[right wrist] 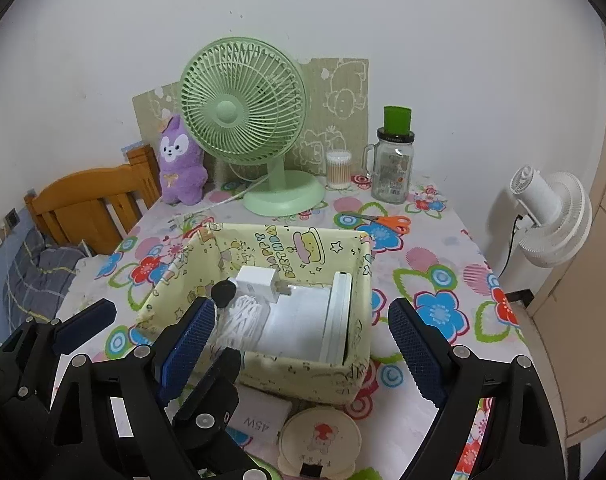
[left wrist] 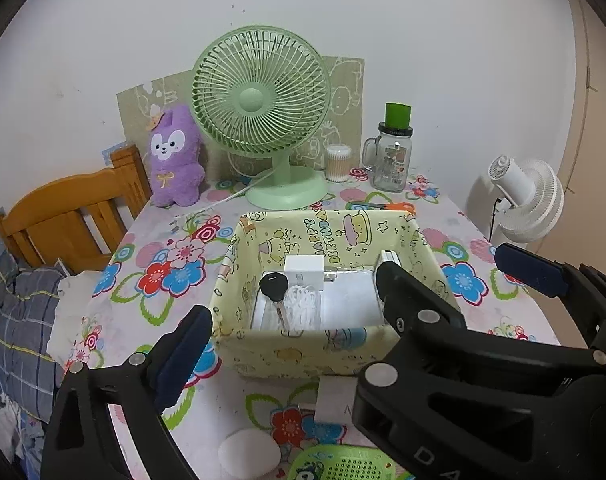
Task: Organize rigid objects
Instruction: 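Withdraw both open tools from the basket back over the table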
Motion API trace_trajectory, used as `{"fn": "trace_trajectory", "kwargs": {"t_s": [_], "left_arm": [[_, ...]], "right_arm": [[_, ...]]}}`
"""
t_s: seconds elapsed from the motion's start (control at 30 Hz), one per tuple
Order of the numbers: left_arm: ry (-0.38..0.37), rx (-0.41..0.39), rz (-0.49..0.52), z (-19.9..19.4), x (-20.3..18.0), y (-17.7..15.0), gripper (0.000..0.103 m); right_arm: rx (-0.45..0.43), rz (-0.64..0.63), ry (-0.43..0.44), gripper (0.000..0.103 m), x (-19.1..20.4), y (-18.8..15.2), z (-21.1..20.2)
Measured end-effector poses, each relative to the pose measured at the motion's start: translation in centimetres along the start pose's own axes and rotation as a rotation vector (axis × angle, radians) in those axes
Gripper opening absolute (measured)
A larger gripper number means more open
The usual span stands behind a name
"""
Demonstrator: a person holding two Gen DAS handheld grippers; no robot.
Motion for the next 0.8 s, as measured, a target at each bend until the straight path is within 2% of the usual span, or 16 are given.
{"fn": "trace_trajectory", "kwargs": {"t_s": [0.8], "left_arm": [[0.007,-0.024,0.009,-4.3,-1.3,-2.7,0.100]], "right_arm": [[-0.034,-0.041,-0.048,0.091,-0.2,-2.5,-5.2]]}}
Point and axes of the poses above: each gripper's, at about its wrist camera, not at the fingertips, and z roughly the way its jaws point, x to its left, y to its top, the point moved 3 cm from there along z, roughly the way its jaws point, and after that the axes turned 4 degrees about -x, right-handed, at the moved point
